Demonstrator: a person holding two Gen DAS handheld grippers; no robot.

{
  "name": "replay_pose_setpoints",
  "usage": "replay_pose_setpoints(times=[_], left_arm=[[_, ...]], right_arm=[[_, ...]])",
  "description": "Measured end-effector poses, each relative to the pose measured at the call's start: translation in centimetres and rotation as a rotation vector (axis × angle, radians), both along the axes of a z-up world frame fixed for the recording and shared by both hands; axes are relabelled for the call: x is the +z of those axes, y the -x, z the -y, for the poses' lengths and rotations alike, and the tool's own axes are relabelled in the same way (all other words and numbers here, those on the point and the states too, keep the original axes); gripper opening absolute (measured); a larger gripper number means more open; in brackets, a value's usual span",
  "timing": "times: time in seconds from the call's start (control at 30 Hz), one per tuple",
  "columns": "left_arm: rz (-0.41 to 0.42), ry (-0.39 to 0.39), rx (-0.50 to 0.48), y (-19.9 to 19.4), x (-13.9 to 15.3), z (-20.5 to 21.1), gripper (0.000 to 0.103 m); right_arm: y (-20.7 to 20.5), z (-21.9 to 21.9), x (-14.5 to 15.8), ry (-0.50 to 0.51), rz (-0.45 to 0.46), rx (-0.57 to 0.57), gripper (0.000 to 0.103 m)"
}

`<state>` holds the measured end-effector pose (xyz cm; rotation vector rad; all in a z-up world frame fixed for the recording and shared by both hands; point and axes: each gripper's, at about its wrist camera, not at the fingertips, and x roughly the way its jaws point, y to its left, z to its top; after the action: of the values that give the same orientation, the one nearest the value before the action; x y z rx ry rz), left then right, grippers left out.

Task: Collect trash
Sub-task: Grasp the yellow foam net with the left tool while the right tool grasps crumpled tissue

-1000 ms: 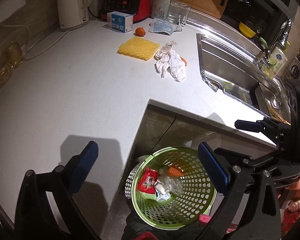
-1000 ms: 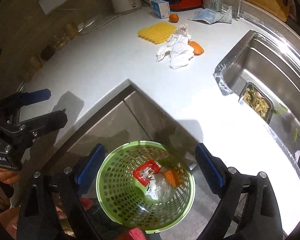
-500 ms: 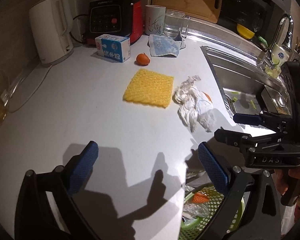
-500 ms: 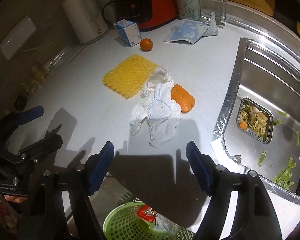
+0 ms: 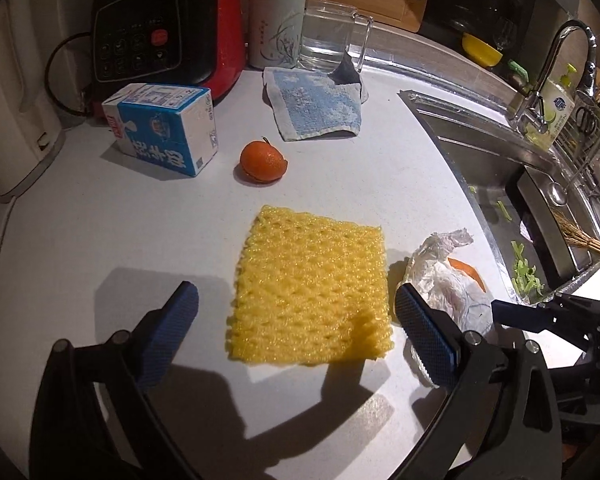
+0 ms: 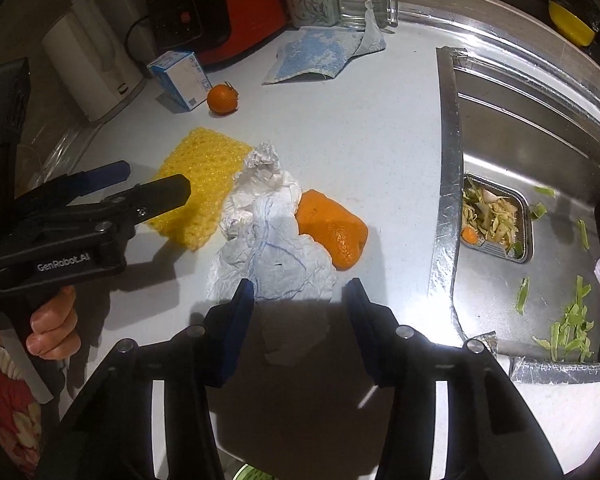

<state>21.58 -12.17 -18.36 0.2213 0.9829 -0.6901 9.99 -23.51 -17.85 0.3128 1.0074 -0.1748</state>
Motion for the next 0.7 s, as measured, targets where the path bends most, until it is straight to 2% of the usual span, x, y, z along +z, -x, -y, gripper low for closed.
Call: replay_pose_setpoints(times=[0.1,0.17,0.23,0.3,0.37,0.47,0.57,0.7], left_arm=[[-0.014,-0.014,-0.018,-0.2,-0.7,0.6,0.082],[-0.023,-0.037,-0.021,-0.2,-1.4,0.9,0.073],[-0.020,-0.019,-0.016,0.0,-1.5,0.8,0.069],[-0.028,0.005,-0.025,0.2,-1.4,0.6,0.059],[-0.039,0.026,-0.027,0.3,-1.3,0.4,0.046],[-0.069,0.063,-0.035,0.5,-1.2,0.0,0.032],[-0.060,0.071,-0.017,0.8,-0.8,-0.5,0.027],[-0.051,0.084,0.004,1.4,0.5,-1.5,0.026]], right_arm=[[-0.2,-0.1,0.0,0.011,-0.008,-0.004,0.036],[-0.3,-0.3,-0.1,0.012,-0.015,-0.004,0.024],[-0.3,-0.5,-0.1,0.009,-0.020,0.002,0.017],[-0.2,-0.9,-0.2,0.010,-0.021,0.009,0.012],[-0.1,-1.0,-0.2,-0.007,-0.018,0.014,0.009],[0.1,-1.0,-0.1,-0.032,-0.011,0.018,0.008],[0.5,-1.0,0.6,-0.045,0.006,0.022,0.008],[1.1,-1.2,2.0,-0.047,0.037,0.037,0.008]])
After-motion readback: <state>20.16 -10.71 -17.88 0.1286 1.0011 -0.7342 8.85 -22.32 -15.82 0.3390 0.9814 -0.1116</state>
